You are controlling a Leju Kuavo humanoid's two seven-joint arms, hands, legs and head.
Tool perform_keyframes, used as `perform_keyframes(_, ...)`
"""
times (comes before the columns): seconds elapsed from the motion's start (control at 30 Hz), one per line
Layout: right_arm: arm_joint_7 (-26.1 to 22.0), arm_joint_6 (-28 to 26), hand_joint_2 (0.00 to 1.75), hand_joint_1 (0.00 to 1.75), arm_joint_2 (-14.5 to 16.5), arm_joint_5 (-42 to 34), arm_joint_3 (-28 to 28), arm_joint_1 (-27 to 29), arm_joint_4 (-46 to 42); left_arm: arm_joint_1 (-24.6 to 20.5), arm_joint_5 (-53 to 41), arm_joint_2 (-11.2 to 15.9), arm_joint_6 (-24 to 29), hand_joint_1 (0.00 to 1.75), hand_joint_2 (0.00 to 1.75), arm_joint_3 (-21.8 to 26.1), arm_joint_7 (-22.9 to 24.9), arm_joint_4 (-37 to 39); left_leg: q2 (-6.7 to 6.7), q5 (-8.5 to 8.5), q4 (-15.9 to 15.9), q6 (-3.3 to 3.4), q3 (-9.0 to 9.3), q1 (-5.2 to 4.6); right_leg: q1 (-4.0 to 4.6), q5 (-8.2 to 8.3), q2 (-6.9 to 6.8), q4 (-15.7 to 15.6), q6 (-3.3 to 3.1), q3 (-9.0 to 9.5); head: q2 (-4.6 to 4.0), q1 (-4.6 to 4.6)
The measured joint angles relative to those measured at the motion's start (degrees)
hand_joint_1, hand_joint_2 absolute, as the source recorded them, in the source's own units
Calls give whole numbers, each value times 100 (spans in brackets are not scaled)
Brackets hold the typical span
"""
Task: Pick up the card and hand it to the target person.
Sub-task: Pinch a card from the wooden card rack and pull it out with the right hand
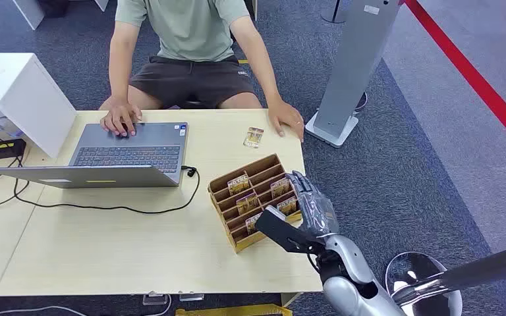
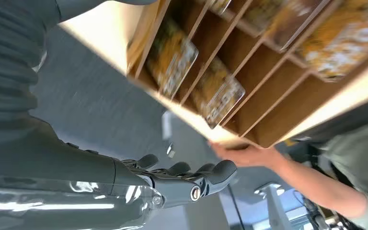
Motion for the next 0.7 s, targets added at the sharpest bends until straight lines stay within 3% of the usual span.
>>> perform_keyframes(0.13, 255, 438, 175, 23, 3, 572, 196, -643, 90, -17, 39, 0, 0, 0, 0, -53, 0, 1, 0, 4, 0, -1, 0, 0, 0, 1, -2, 0, 1, 0, 0, -1)
perform_keyframes(0.27, 422, 890, 175, 96, 78, 918, 542, -1366, 316, -23, 106, 0, 3, 0, 0, -102, 31, 2, -1, 7, 0, -2, -1, 0, 0, 1, -5, 1, 1, -1, 0, -7)
perform_keyframes(0.37, 453, 1069, 175, 118, 155, 979, 788, -1719, 524, -26, 126, 0, 10, 0, 0, -110, 58, 3, -2, 7, 0, -2, -4, 0, 1, 1, -5, 2, 2, -2, 0, -10)
perform_keyframes(0.57, 468, 1205, 175, 121, 277, 956, 1169, -2077, 891, -28, 170, -1, 15, 0, 0, -111, 99, 4, -4, 6, 0, -2, -7, 0, 0, 1, -7, 2, 2, -3, 0, -1)
perform_keyframes(0.7, 528, 1211, 175, 111, 308, 878, 1359, -2135, 1065, -28, 183, -2, 13, 0, 0, -111, 72, 4, -4, 6, 0, -2, -6, 0, 0, 1, -8, 1, 2, -4, 0, 3)
